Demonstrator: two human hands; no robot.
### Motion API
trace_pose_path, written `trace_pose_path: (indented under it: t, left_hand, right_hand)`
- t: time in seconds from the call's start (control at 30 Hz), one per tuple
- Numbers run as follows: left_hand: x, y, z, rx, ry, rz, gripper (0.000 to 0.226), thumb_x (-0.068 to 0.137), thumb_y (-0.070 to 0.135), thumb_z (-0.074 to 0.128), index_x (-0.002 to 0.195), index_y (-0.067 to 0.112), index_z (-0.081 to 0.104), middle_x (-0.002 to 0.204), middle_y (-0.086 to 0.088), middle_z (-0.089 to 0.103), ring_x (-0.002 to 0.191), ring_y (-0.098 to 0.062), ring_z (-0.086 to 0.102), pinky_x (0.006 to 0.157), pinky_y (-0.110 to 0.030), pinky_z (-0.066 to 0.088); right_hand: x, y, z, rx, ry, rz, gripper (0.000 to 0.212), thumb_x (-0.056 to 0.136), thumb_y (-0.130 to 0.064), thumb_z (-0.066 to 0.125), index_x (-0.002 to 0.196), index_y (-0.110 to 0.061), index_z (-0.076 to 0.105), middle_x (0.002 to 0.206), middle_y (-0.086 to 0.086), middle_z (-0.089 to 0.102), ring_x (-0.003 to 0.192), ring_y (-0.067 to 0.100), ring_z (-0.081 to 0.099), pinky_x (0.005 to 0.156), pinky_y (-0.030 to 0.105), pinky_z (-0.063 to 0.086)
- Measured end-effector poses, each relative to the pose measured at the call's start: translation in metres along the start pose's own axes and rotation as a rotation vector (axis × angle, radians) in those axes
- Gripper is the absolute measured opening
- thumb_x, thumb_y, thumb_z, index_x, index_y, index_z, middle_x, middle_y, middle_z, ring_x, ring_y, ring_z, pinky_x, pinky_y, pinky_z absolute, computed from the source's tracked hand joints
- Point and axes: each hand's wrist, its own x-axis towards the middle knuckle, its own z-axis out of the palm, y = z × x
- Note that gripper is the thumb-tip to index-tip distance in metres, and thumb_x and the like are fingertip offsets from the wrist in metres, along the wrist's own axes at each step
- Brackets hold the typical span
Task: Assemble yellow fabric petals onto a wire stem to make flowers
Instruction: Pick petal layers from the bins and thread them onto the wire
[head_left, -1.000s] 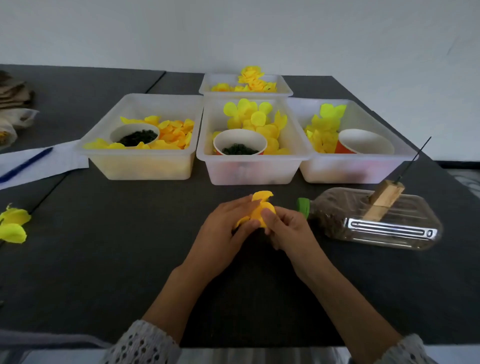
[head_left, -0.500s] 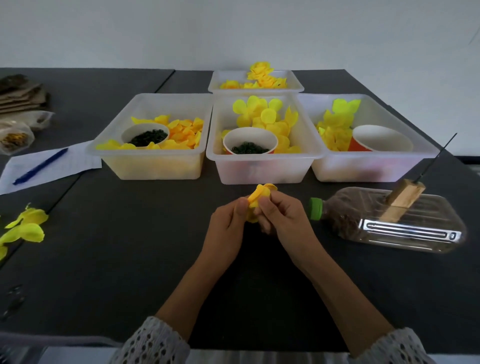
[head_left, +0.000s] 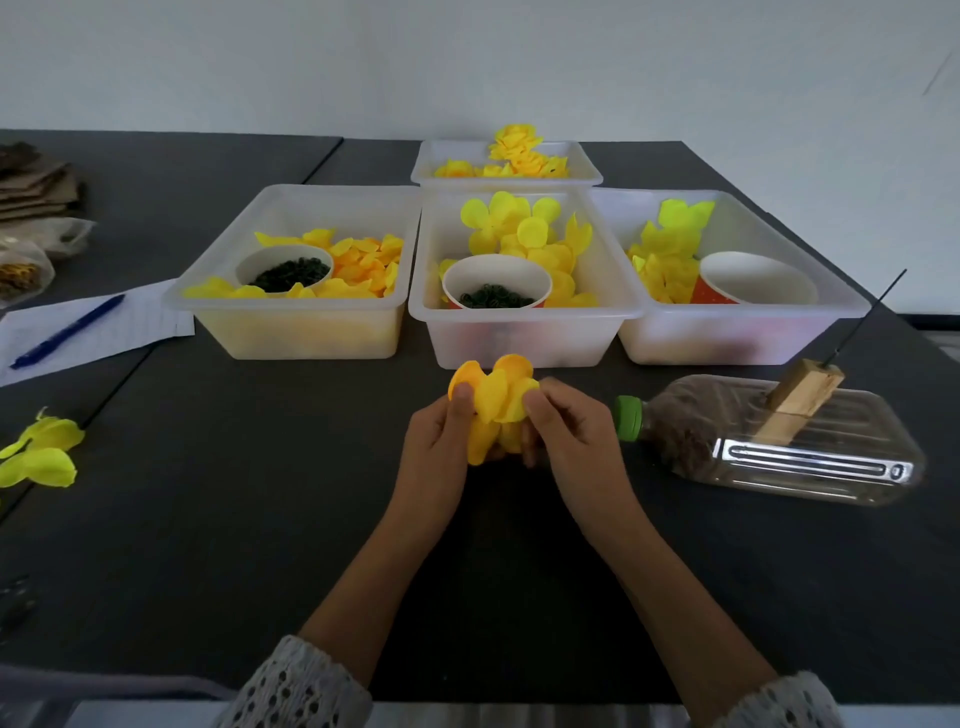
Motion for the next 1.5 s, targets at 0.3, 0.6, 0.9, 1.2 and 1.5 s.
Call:
trace_pose_path:
  t: [0.3,0.6,0.9,1.2,1.5]
  left_hand:
    - [0.004,0.000,-0.004,-0.012,0.160,-0.074,0.050,0.104,0.034,0.040,0.093,-0.011,0.059,0.088,-0.029,0.062,0.080,-0.042,0.059,0.078,-0.055,0.053]
    - [0.019,-0.011,-0.014,-0.332,0.341,-0.285,0.024,0.103,0.028,0.045,0.089,0.022,0.064,0.073,0.011,0.072,0.072,-0.006,0.070,0.062,-0.026,0.057]
    - [0.010,-0.012,-0.007,0.043,0.271,-0.059,0.047,0.103,0.034,0.040,0.059,0.017,0.042,0.057,0.001,0.038,0.056,-0.010,0.034,0.056,-0.032,0.029]
    - [0.009,-0.012,-0.007,0.111,0.225,-0.036,0.055,0.101,0.038,0.039,0.076,-0.009,0.051,0.066,-0.014,0.044,0.061,-0.012,0.039,0.060,-0.034,0.034]
    - [0.011,-0.018,-0.005,0.151,0.230,-0.010,0.052,0.102,0.036,0.040,0.064,0.001,0.046,0.057,0.003,0.040,0.054,-0.005,0.035,0.051,-0.019,0.029]
  right_hand:
    - [-0.005,-0.001,-0.001,0.197,0.039,0.233,0.034,0.100,-0.018,0.046,0.068,-0.024,0.056,0.057,0.002,0.052,0.053,0.015,0.049,0.054,0.030,0.043]
    - [-0.009,-0.040,-0.024,0.422,0.345,0.178,0.033,0.101,-0.021,0.038,0.084,-0.021,0.067,0.084,0.004,0.074,0.076,0.023,0.071,0.057,0.039,0.058]
    - [0.126,-0.082,-0.048,0.108,0.359,0.138,0.022,0.102,-0.008,0.036,0.095,0.001,0.055,0.072,0.013,0.057,0.060,0.021,0.065,0.052,0.028,0.053]
    - [0.194,-0.056,-0.049,-0.856,0.169,0.421,0.047,0.104,-0.042,0.032,0.064,-0.019,0.042,0.061,-0.002,0.032,0.086,0.017,0.051,0.051,0.023,0.013]
    - [0.205,-0.036,-0.062,-0.400,0.498,0.382,0.051,0.089,0.002,0.044,0.138,-0.005,0.029,0.129,0.014,0.048,0.091,0.027,0.048,0.072,0.036,0.051]
